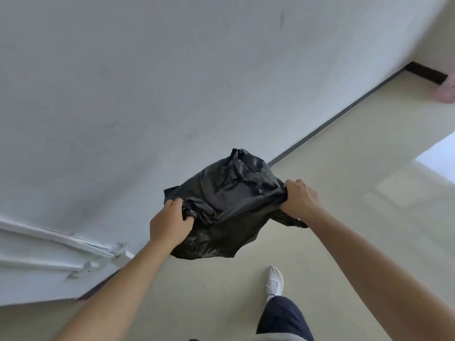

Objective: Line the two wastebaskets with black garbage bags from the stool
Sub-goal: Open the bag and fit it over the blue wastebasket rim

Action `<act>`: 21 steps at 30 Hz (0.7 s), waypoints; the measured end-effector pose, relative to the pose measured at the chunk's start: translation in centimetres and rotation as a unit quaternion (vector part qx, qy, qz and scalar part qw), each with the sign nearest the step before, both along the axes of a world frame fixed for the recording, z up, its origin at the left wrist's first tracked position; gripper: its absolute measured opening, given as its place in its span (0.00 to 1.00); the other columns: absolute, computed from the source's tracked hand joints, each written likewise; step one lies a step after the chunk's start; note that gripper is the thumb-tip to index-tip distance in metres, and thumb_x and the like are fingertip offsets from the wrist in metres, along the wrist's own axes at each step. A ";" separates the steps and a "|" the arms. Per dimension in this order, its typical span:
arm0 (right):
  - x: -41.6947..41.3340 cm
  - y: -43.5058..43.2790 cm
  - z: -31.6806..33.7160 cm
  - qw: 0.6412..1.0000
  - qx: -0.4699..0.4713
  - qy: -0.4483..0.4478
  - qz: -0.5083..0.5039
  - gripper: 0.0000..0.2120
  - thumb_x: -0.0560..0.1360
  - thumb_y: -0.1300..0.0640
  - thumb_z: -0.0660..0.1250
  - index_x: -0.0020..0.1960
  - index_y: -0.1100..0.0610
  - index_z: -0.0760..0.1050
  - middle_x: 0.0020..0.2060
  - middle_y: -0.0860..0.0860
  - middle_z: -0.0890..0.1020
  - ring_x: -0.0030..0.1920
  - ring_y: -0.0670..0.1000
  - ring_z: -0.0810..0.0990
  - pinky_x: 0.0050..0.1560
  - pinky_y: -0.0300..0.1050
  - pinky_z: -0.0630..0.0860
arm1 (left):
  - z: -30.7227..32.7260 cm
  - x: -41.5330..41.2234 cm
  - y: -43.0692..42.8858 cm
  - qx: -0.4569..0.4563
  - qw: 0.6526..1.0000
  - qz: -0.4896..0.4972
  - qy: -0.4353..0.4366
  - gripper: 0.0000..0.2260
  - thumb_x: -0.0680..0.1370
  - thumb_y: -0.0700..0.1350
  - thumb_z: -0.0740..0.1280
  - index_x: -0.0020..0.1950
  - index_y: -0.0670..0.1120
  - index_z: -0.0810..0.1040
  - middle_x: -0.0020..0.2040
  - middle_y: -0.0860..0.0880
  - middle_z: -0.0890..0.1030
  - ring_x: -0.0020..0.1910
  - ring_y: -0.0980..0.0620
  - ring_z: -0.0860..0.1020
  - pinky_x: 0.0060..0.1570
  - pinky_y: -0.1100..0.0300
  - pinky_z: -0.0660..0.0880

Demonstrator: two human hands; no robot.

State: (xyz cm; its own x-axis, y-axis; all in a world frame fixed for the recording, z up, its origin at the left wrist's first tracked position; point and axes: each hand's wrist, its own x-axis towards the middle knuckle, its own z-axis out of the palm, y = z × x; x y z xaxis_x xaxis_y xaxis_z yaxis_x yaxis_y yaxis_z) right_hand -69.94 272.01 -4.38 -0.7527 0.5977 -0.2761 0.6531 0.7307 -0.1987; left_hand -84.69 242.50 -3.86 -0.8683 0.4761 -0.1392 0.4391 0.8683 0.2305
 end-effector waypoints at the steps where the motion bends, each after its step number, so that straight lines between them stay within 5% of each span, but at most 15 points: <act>1: -0.9 1.9 -1.6 0.999 -0.008 -0.038 0.004 0.13 0.68 0.51 0.64 0.51 0.54 0.72 0.43 0.51 0.71 0.38 0.56 0.73 0.37 0.45 0.68 | -1.3 -0.4 1.0 -0.027 0.999 0.017 -0.010 0.08 0.73 0.54 0.62 0.45 0.49 0.71 0.43 0.50 0.76 0.38 0.48 0.74 0.34 0.57 0.70; 6: -5.5 7.5 -8.6 0.992 -0.091 -0.080 -0.035 0.10 0.67 0.50 0.59 0.42 0.54 0.75 0.40 0.51 0.77 0.39 0.56 0.76 0.36 0.45 0.68 | -6.6 -2.9 5.6 -0.051 0.985 0.161 -0.042 0.10 0.76 0.51 0.58 0.41 0.49 0.76 0.36 0.49 0.78 0.35 0.45 0.74 0.34 0.55 0.71; 11: -9.1 7.0 -14.7 0.964 -0.245 -0.031 -0.098 0.17 0.74 0.41 0.57 0.41 0.55 0.73 0.39 0.52 0.78 0.42 0.57 0.77 0.43 0.50 0.75 | -12.4 -5.3 9.5 0.057 0.959 0.235 -0.145 0.18 0.81 0.55 0.52 0.41 0.46 0.74 0.43 0.43 0.81 0.39 0.45 0.75 0.40 0.53 0.71; 16: -11.7 4.4 -24.0 0.944 -0.311 0.018 -0.109 0.17 0.71 0.36 0.61 0.49 0.48 0.75 0.42 0.46 0.81 0.45 0.52 0.77 0.42 0.47 0.71 | -23.0 -7.9 11.6 0.236 0.860 0.318 -0.320 0.18 0.78 0.62 0.56 0.56 0.51 0.77 0.51 0.50 0.80 0.52 0.47 0.77 0.52 0.50 0.73; 19: -12.9 2.7 -31.1 0.950 -0.304 0.008 -0.073 0.12 0.73 0.41 0.63 0.51 0.46 0.73 0.44 0.46 0.79 0.46 0.53 0.76 0.44 0.46 0.69 | -30.9 -8.7 11.1 0.255 0.851 0.296 -0.351 0.07 0.75 0.48 0.66 0.52 0.55 0.79 0.50 0.50 0.81 0.51 0.48 0.78 0.51 0.50 0.76; 21: -13.8 1.9 -35.6 0.956 -0.291 -0.010 -0.044 0.12 0.74 0.43 0.63 0.51 0.49 0.73 0.44 0.48 0.79 0.46 0.54 0.76 0.42 0.46 0.69 | -36.0 -9.2 10.5 0.246 0.851 0.284 -0.368 0.12 0.71 0.39 0.65 0.49 0.53 0.79 0.48 0.49 0.81 0.50 0.46 0.79 0.46 0.53 0.76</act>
State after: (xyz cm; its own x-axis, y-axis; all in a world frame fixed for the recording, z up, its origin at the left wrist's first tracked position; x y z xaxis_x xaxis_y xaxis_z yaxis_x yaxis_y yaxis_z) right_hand -83.74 273.94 -39.99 -0.6978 0.3990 -0.5949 0.7148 0.4423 -0.5417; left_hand -93.92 252.98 -39.89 -0.7420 0.1666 -0.6494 -0.4387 0.6118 0.6582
